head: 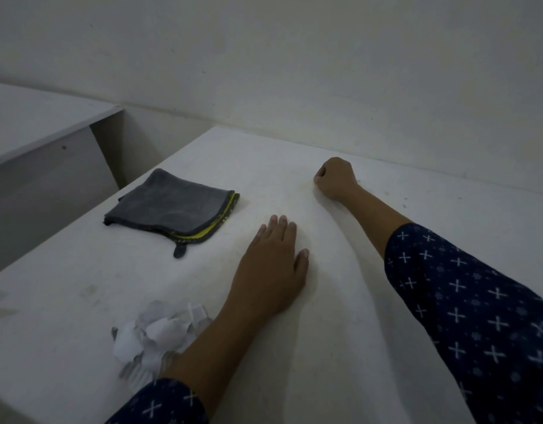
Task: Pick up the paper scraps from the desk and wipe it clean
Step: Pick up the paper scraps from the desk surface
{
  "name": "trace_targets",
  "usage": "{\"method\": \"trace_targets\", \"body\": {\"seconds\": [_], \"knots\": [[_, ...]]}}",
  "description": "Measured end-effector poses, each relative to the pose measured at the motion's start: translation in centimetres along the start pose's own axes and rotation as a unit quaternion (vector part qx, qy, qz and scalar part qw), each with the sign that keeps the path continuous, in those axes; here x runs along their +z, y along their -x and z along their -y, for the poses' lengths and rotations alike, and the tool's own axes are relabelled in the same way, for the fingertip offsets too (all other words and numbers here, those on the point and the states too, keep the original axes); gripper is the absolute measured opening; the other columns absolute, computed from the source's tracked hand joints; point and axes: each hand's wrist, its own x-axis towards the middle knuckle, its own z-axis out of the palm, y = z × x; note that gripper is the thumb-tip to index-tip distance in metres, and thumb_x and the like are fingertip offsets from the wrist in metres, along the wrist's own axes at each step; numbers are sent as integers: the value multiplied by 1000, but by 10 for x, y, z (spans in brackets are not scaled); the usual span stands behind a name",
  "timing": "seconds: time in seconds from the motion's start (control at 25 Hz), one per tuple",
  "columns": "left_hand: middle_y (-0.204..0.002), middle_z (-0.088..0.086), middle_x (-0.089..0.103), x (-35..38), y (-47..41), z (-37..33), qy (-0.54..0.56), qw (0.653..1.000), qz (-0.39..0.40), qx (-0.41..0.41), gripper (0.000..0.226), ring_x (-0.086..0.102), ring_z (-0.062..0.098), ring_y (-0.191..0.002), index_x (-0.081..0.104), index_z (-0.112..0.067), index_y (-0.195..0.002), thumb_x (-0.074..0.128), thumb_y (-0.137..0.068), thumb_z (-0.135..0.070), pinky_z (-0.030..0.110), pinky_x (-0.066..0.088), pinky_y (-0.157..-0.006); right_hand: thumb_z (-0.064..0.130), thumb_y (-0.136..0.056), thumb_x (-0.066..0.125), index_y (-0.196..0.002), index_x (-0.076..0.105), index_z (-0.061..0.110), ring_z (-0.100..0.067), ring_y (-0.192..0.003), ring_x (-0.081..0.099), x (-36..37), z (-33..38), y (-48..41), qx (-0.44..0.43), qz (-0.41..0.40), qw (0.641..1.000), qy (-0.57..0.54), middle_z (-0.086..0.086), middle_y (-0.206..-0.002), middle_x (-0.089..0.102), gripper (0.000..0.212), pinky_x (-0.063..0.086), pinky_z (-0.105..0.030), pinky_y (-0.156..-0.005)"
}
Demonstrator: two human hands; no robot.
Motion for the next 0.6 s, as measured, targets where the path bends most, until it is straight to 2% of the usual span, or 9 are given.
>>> {"method": "trace_targets", "body": {"seconds": [0.08,0.16,0.28,0.6], "knots": [[-157,8,12,0,1,0,0,1000,-1,4,58,4,17,-146,14,-11,-148,26,-99,-38,25,-3,-114,5,-87,52,-95,64,-10,-31,-95,64,-3,-1,-1,4,14,1000,-17,-22,-97,66,20,53,-35,-79],[-158,7,11,-1,1,0,3,1000,1,1,58,4,16,-146,14,-11,-149,26,-99,-38,25,-3,-114,5,-86,53,-101,65,-11,-33,-99,65,-4,-2,-2,10,10,999,-33,-23,-103,68,24,54,-40,-87],[-157,7,12,-1,-2,0,10,1000,1,-1,58,4,16,-146,15,-11,-148,27,-98,-39,25,-2,-116,6,-87,53,-98,66,-11,-32,-96,65,-5,-3,-1,-1,-10,999,-41,-24,-102,68,25,54,-40,-86],[-157,7,13,-1,-4,1,15,1000,2,1,57,4,16,-146,16,-12,-148,27,-98,-38,25,-1,-115,0,-85,54,-101,62,-18,-39,-102,62,-11,-1,1,-20,19,998,-49,-31,-108,64,26,50,-48,-92]]}}
